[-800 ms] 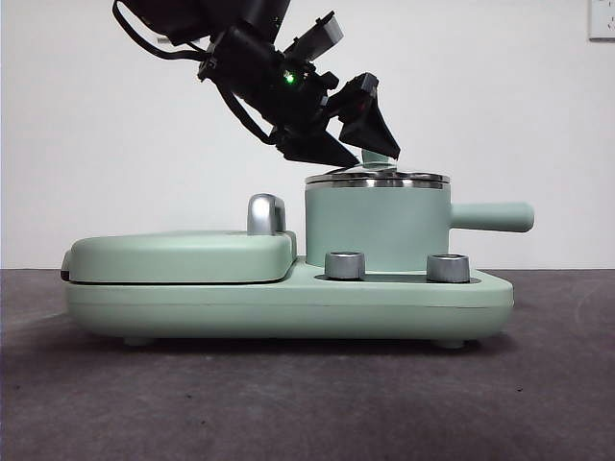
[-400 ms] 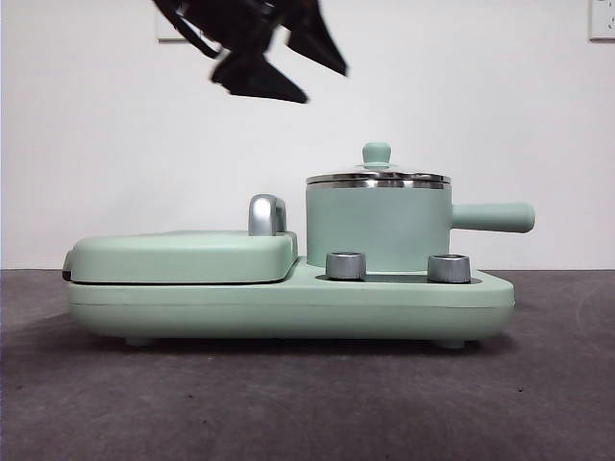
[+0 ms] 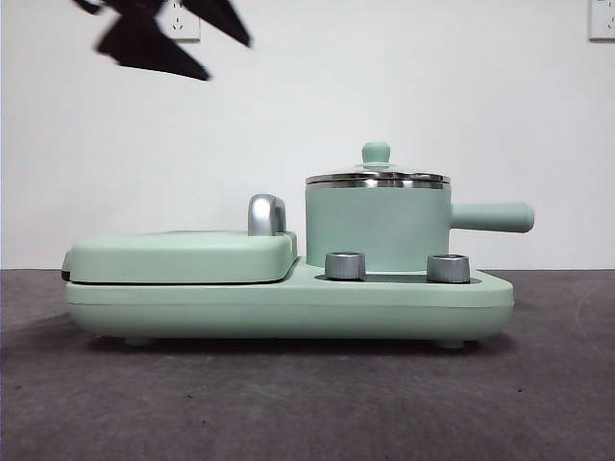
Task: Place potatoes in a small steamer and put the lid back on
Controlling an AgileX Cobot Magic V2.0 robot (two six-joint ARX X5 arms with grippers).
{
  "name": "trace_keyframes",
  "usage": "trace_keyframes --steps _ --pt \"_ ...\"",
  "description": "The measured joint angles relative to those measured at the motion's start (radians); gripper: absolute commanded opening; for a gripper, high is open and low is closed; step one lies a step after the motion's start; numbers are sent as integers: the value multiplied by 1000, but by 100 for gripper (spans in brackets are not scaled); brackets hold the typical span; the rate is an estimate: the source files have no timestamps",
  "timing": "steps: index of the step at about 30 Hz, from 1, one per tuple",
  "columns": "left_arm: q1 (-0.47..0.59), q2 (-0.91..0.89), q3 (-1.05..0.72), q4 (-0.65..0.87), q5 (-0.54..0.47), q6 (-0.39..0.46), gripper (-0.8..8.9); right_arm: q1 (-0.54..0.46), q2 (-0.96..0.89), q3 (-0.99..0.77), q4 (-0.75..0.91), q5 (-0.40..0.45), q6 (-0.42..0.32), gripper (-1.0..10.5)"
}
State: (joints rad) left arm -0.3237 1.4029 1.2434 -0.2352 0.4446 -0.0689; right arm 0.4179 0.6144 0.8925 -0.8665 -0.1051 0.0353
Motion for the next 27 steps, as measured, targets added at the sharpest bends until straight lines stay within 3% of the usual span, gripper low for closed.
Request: trace_keyframes --steps 12,27 --pt "79 -438 -488 38 0 -96 371 0 60 0 1 -24 3 275" --pt "79 -745 -533 -273 0 -127 372 0 103 0 140 -34 7 276"
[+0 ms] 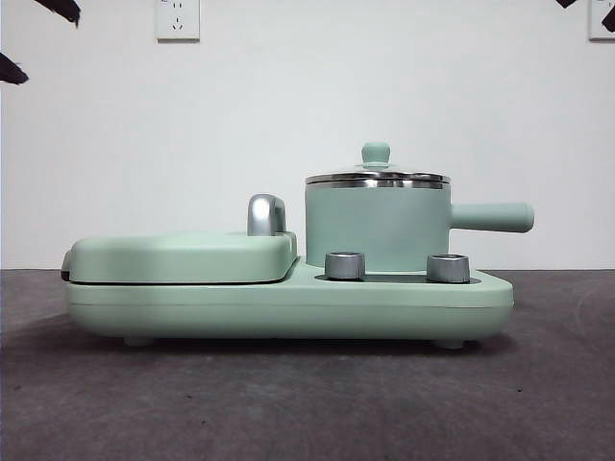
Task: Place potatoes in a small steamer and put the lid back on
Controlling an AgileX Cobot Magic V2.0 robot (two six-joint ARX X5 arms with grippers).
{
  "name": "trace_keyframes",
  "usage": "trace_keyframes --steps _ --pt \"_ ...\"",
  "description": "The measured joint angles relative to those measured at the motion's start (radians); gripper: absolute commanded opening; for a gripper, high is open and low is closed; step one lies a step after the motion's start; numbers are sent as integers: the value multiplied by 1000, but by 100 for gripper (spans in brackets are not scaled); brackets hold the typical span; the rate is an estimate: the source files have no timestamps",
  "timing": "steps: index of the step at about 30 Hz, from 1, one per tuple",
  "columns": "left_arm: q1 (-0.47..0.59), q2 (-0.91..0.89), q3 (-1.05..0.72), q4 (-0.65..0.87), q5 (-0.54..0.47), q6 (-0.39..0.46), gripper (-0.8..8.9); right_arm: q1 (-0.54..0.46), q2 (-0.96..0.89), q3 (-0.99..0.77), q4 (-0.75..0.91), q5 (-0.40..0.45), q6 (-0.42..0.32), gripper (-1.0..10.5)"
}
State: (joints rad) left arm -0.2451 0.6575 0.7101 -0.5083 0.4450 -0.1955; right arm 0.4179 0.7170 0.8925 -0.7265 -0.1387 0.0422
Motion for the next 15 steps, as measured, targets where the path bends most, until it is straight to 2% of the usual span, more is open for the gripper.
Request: trace_keyframes --steps 2,3,4,5,15 --pt "0 -13 0 -18 0 0 354 0 0 0 -14 -10 0 274" --pt "0 -20 0 -24 0 0 214 0 0 0 -27 -16 0 176" --pt "-1 -26 0 -24 0 1 -31 0 0 0 -37 -16 2 -26" --pt "-1 -33 0 -24 6 0 24 0 -2 0 -45 -18 5 34" --pt "-1 -68 0 -48 11 5 6 1 -17 0 -23 -52 3 15"
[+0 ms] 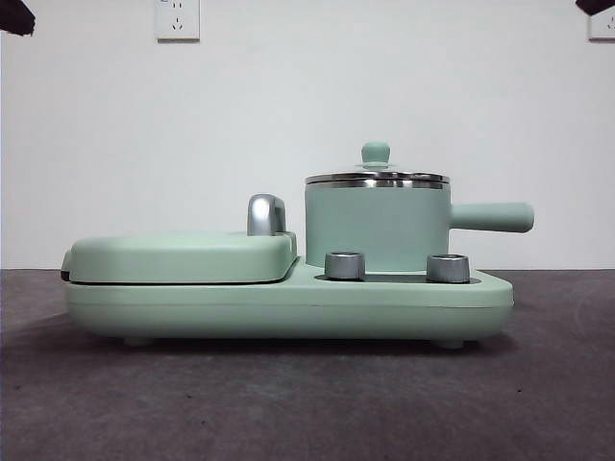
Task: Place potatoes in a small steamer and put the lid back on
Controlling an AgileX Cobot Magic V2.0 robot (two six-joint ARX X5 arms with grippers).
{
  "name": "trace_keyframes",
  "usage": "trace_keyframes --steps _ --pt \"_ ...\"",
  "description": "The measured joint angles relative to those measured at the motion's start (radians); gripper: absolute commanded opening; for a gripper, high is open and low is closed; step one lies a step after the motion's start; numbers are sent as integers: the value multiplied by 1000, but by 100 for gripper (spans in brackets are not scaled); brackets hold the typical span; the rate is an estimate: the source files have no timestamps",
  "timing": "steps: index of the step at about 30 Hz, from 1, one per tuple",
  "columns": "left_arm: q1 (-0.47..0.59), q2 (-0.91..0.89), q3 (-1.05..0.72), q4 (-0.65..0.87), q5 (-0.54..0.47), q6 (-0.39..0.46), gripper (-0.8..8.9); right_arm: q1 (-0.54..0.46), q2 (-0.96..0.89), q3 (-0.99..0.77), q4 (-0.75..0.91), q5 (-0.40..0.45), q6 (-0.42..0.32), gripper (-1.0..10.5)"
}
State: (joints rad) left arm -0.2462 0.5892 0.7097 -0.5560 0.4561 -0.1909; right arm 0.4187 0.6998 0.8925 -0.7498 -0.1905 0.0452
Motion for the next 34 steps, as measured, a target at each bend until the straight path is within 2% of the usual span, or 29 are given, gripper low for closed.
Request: trace_keyframes --steps 9,12,17,23,27,34 --pt "0 -18 -2 -1 0 6 6 0 -3 0 5 0 0 15" --pt "4 -67 -26 26 -21 71 6 0 -3 0 5 0 0 15" --pt "76 -208 -218 203 -167 146 6 0 -3 0 5 0 0 15" --pt "177 -414 -465 340 -350 153 6 0 -3 0 6 0 0 15" --pt "229 -527 -575 389 -380 149 6 0 -3 0 6 0 0 15" --pt "246 -583 -677 420 -380 146 6 0 -4 0 6 0 0 15"
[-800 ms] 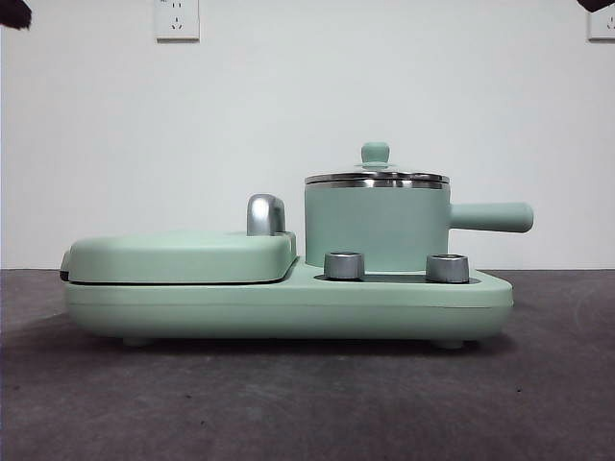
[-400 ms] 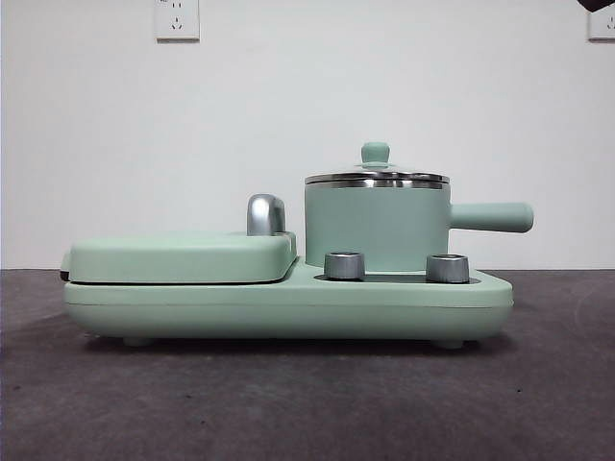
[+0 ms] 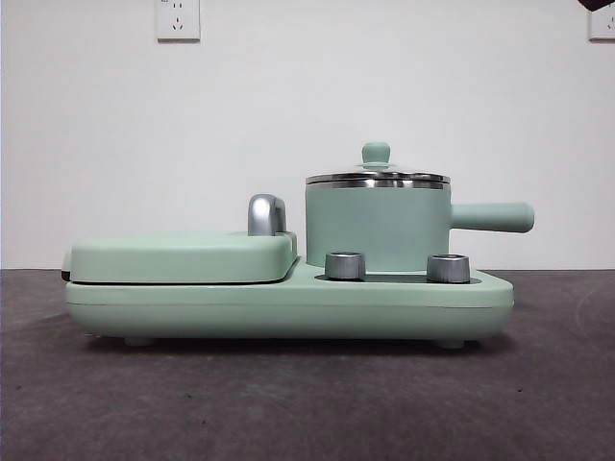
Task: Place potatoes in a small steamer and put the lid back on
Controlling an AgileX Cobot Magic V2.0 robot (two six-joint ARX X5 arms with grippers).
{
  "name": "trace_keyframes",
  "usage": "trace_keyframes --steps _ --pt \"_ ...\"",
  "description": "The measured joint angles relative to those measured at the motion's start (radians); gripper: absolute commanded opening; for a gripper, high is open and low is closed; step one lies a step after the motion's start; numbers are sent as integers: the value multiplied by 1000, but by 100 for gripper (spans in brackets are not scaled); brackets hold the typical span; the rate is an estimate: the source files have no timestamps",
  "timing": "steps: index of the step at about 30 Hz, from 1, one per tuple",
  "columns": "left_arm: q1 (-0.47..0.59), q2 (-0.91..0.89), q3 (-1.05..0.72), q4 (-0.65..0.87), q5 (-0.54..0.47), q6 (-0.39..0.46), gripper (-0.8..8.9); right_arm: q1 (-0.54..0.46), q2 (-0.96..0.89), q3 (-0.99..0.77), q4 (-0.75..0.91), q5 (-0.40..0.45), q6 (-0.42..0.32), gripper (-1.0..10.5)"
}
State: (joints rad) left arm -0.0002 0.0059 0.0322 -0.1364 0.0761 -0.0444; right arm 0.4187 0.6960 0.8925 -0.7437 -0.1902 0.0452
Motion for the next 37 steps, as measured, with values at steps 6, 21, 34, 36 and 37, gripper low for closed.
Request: trace_keyframes --steps 6,21,34,36,37 --pt "0 -2 0 -14 0 0 6 0 0 0 0 0 0 15" --pt "0 -2 0 -11 0 0 6 -12 -22 -14 18 39 -65 15" --pt "0 -2 0 -10 0 0 6 -304 -471 -619 512 59 -177 15" --pt "0 -2 0 -10 0 0 6 -338 -528 -685 526 59 -177 15" --pt "0 -2 0 -10 0 0 6 -352 -560 -715 526 60 -177 15"
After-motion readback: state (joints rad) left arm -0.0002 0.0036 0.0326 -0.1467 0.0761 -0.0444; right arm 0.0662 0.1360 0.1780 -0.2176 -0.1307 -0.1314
